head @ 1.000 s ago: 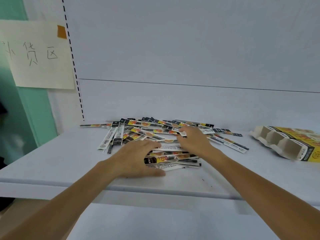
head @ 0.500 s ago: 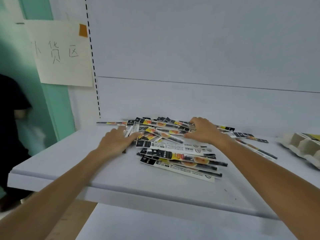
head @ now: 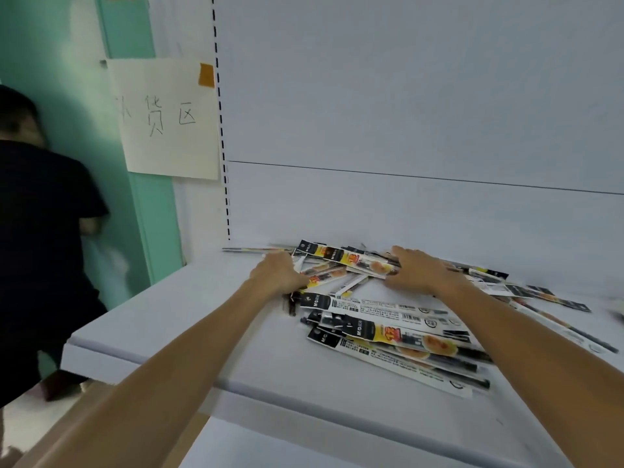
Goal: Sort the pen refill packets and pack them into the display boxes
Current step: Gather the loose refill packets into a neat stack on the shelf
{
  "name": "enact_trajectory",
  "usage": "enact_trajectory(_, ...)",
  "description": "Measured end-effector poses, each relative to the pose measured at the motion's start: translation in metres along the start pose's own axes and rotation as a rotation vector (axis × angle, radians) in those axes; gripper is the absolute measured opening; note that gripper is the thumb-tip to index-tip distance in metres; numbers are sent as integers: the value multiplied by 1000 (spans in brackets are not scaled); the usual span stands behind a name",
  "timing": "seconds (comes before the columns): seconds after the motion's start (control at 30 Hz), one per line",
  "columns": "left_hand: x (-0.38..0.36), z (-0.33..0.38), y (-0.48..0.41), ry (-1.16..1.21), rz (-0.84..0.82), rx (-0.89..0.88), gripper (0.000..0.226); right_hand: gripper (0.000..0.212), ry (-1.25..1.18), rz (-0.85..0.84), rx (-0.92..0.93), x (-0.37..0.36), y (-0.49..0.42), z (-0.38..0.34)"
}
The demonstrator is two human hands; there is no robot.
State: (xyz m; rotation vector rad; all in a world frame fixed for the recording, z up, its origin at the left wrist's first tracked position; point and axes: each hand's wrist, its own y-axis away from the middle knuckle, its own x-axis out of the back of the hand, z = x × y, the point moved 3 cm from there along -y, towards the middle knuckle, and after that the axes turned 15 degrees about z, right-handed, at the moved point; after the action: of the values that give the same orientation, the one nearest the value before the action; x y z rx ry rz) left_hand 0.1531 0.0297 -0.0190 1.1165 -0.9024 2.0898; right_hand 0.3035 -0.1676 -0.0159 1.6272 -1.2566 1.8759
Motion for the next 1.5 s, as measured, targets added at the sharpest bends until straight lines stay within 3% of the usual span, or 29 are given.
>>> enact_trajectory(0.2, 4, 2, -9, 26, -82, 60, 17, 15, 129, 70, 112, 6, 2, -17)
enact_trajectory(0.3, 6, -1, -8, 4, -71, 66, 23, 18, 118, 119, 85, 7, 0, -12)
enact_trajectory(0.37, 12, -2, -8, 44, -50, 55, 14, 27, 22, 136, 48, 8, -1, -9)
enact_trajectory(0.43, 21, -2, -6, 95, -28, 38, 21, 30, -91, 135, -14, 15, -1, -9)
enact_trajectory(0.6, 43, 0, -3, 199, 23, 46, 21, 12, -152, 224, -16, 33, 3, -14)
enact_trajectory(0.83, 60, -1, 2, 604, 86, 88, 16, 8, -371, 490, 13, 65, 10, -15)
enact_trajectory(0.97, 70, 1, 6, 695, 173, 114, 19, 6, -453, 665, -3, 86, 18, -14)
enact_trajectory(1.03, 71, 9, 16, 707, 135, 98, 19, 5, -495, 713, -24, 94, 22, -13)
enact_trajectory(1.13, 63, 25, 34, 606, 44, -37, 22, 7, -483, 742, 3, 101, 29, -13)
enact_trajectory(1.3, 37, 52, 63, 195, -30, -477, 36, 11, -365, 720, 98, 106, 46, -21)
enact_trajectory(1.4, 23, 66, 70, -35, 33, -740, 45, 19, -258, 665, 175, 106, 56, -25)
enact_trajectory(1.5, 19, 75, 69, 10, 128, -764, 58, 19, -210, 555, 230, 103, 63, -26)
